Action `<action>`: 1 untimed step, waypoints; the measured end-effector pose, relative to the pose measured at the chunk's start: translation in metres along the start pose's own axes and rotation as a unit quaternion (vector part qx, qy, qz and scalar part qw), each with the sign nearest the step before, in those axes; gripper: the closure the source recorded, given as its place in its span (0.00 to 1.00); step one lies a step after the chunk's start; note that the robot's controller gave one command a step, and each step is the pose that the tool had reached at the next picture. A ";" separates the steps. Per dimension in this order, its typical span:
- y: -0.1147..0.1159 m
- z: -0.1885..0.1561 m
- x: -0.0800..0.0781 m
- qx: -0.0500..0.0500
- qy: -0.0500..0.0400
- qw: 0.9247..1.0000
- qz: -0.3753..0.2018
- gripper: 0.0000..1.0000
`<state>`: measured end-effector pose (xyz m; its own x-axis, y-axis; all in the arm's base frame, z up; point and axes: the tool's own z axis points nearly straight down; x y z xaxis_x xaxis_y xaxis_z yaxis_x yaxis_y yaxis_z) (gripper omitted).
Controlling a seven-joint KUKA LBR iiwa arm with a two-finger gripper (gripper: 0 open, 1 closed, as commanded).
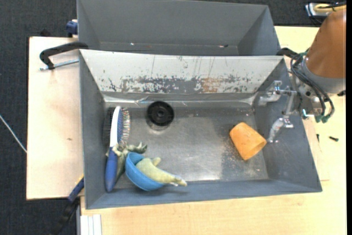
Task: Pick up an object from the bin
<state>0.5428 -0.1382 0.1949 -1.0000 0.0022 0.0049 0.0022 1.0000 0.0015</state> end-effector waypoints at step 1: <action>-0.011 0.125 0.014 0.000 -0.004 1.000 -0.023 0.00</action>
Offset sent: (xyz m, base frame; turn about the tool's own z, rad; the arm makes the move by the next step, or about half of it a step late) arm -0.0157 -0.0115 -0.1249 -0.0493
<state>0.5284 -0.1493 0.0695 -0.9990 -0.0447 -0.0039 -0.0447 0.9990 0.0008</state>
